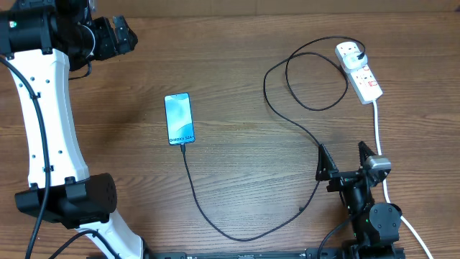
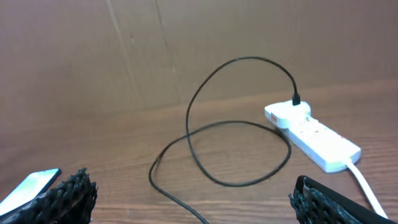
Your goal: Plug charger to phone and switch on socket
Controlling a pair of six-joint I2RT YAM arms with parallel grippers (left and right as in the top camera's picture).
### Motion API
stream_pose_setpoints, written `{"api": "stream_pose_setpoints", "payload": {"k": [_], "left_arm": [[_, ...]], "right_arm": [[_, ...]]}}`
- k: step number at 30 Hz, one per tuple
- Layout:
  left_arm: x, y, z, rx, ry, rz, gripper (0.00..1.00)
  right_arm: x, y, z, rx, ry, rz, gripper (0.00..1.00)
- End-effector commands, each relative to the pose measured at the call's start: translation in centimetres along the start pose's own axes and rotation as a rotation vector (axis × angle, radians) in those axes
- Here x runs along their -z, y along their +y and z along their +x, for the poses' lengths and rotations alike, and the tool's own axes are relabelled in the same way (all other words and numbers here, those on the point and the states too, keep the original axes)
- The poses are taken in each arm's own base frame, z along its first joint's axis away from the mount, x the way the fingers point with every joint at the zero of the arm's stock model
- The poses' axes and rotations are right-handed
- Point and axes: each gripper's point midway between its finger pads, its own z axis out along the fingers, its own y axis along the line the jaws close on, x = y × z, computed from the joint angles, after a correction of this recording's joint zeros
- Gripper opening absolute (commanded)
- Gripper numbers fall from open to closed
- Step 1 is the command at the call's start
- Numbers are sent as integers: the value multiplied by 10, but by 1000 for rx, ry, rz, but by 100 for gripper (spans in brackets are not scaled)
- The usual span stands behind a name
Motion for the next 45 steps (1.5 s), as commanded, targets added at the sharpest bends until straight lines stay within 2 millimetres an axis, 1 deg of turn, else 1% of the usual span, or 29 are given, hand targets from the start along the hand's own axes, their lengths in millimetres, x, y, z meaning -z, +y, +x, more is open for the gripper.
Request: {"api": "stream_pose_setpoints", "payload": {"k": [1, 24, 27, 30, 32, 34, 36, 38, 39, 41, 45], "left_arm": [[-4, 0, 0, -2, 8, -2, 99], [-4, 1, 0, -2, 8, -6, 100], [-2, -4, 1, -12, 3, -1, 100], [1, -15, 5, -35, 2, 13, 100], [4, -24, 15, -54, 7, 24, 99], [6, -31, 30, -74, 13, 35, 99], [8, -36, 50, -92, 23, 45, 100], [12, -37, 77, -107, 42, 51, 100], [14, -34, 89, -116, 41, 37, 100], [21, -20, 108, -121, 25, -19, 100], [38, -12, 136, -133, -67, -6, 99]], "right_arm": [[0, -1, 1, -3, -8, 7, 100], [0, -1, 1, -3, -8, 7, 100], [0, -1, 1, -3, -8, 7, 100], [0, -1, 1, -3, -8, 7, 100], [0, -1, 1, -3, -8, 7, 100], [0, -1, 1, -3, -8, 7, 100], [0, -1, 1, -3, -8, 7, 100], [0, -1, 1, -3, -8, 7, 100], [0, -1, 1, -3, -8, 7, 100], [0, -1, 1, -3, -8, 7, 100], [0, -1, 1, -3, -8, 7, 100]]}}
